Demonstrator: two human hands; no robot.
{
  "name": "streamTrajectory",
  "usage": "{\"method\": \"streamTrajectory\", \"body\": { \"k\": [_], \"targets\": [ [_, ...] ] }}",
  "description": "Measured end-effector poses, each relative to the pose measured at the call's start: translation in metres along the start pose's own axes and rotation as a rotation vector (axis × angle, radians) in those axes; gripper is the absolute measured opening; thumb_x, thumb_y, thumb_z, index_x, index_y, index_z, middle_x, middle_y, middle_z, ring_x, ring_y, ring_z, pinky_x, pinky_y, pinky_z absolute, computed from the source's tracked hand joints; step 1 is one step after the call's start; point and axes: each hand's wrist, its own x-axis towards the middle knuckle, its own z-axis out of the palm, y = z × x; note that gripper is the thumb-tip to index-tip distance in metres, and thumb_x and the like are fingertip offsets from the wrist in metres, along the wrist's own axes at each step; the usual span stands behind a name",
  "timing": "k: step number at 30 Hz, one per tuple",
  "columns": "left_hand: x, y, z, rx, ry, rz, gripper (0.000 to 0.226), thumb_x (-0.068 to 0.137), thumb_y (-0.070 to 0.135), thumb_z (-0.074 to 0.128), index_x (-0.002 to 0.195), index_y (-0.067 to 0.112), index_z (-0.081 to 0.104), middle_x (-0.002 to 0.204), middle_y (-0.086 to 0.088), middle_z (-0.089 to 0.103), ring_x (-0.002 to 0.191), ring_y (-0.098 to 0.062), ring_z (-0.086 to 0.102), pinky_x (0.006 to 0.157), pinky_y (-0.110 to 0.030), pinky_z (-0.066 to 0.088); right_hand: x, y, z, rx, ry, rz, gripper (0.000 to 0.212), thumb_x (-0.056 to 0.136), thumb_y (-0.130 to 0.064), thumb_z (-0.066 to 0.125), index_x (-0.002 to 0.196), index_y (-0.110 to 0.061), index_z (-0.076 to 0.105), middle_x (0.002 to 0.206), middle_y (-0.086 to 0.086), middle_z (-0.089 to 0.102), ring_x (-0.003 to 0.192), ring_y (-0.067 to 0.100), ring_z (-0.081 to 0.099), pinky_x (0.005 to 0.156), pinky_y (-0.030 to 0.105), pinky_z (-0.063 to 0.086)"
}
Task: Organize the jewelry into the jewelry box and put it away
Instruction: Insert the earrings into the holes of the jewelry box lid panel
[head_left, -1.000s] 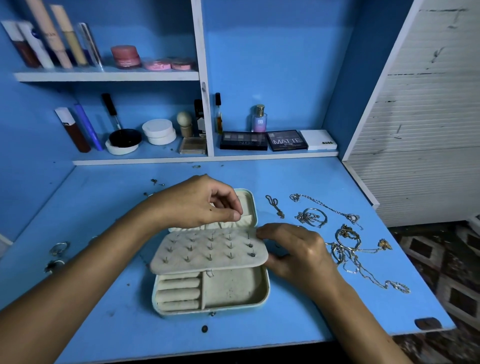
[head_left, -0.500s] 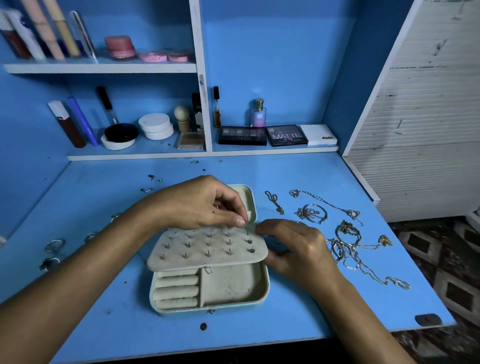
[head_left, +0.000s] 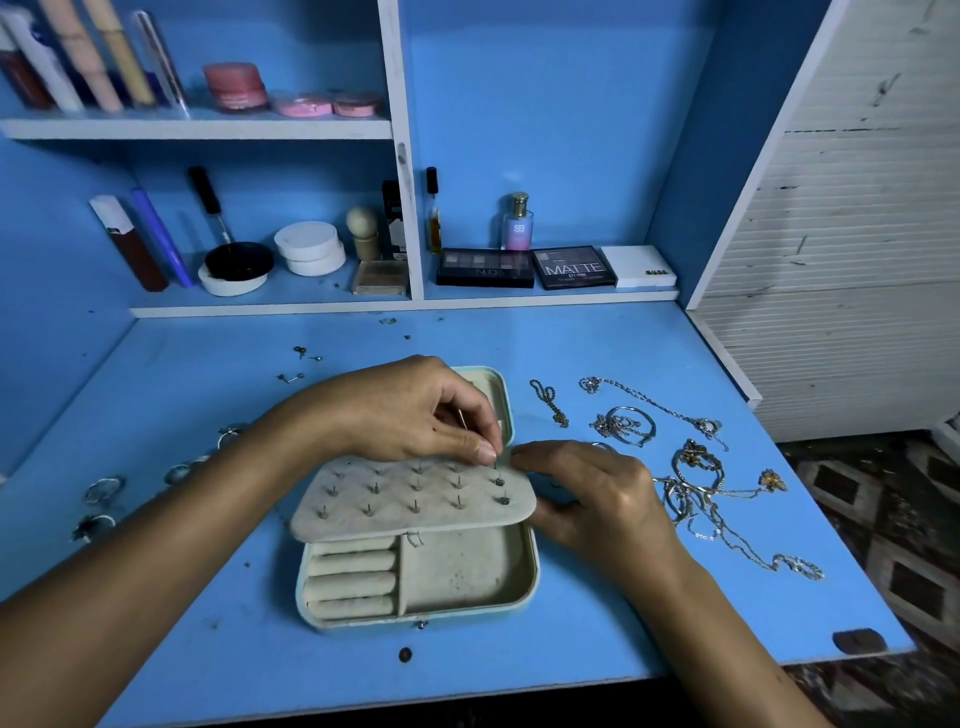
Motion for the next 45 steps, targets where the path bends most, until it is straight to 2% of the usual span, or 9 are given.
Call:
{"method": "streamTrajectory", "body": {
  "k": [3,8,20,27,33,37,45],
  "targets": [
    [0.000,0.000,0.000,0.010,-0.001,-0.006,0.006,0.087,0.027,0.074,0.092,0.026,0.076,0.085,0.022,0.072,0.081,0.004,0.065,0.073,-0.008,0.044,0.000,0.000,0.001,-0.012,0.012,-0.005,0.021,0.086,-0.024,0.074,0.089,-0.003,0.076,0.090,0.002,0.076,0.082,0.016,0.073,0.068,0.031,0.058],
    [0.001,0.000,-0.001,0.031,-0.005,-0.002,0.008,0.087,0.029,0.074,0.094,0.026,0.076,0.087,0.022,0.072,0.083,0.002,0.066,0.074,-0.009,0.046,0.000,0.000,0.001,-0.007,0.009,0.000,0.021,0.086,-0.024,0.073,0.088,-0.004,0.076,0.088,0.003,0.076,0.078,0.019,0.073,0.064,0.032,0.057],
    [0.002,0.002,0.000,0.052,-0.011,-0.009,0.010,0.086,0.032,0.074,0.095,0.028,0.076,0.090,0.020,0.073,0.086,0.002,0.066,0.075,-0.010,0.046,0.000,-0.002,0.000,-0.009,0.018,-0.015,0.023,0.088,-0.025,0.071,0.088,-0.003,0.076,0.089,0.003,0.076,0.081,0.017,0.074,0.067,0.031,0.058],
    [0.003,0.006,-0.003,0.047,-0.044,-0.016,0.009,0.087,0.027,0.074,0.096,0.025,0.077,0.089,0.022,0.073,0.085,0.008,0.065,0.073,-0.005,0.043,0.002,-0.003,0.000,0.001,0.025,-0.008,0.023,0.087,-0.027,0.072,0.088,-0.004,0.076,0.088,0.002,0.076,0.081,0.014,0.072,0.069,0.029,0.057],
    [0.006,0.008,-0.003,0.079,-0.081,-0.026,0.008,0.087,0.030,0.074,0.094,0.029,0.077,0.091,0.021,0.072,0.089,0.008,0.064,0.078,-0.007,0.044,0.003,-0.004,-0.001,0.028,0.017,-0.007,0.018,0.085,-0.022,0.074,0.087,-0.005,0.077,0.089,0.001,0.076,0.083,0.011,0.070,0.070,0.025,0.056],
    [0.007,0.012,-0.004,0.119,-0.105,-0.044,0.007,0.086,0.031,0.074,0.093,0.032,0.077,0.091,0.025,0.072,0.090,0.010,0.064,0.085,-0.015,0.047,0.002,-0.004,0.000,0.033,0.011,0.002,0.016,0.085,-0.021,0.075,0.088,-0.005,0.077,0.090,0.000,0.076,0.083,0.012,0.071,0.070,0.026,0.057],
    [0.008,0.018,-0.012,0.182,-0.096,-0.059,0.006,0.088,0.031,0.072,0.093,0.031,0.076,0.085,0.025,0.071,0.082,0.009,0.064,0.078,-0.016,0.047,0.001,-0.003,0.000,0.003,0.026,0.008,0.020,0.085,-0.024,0.074,0.087,-0.004,0.076,0.089,0.002,0.076,0.082,0.012,0.072,0.071,0.024,0.057]
  ]
}}
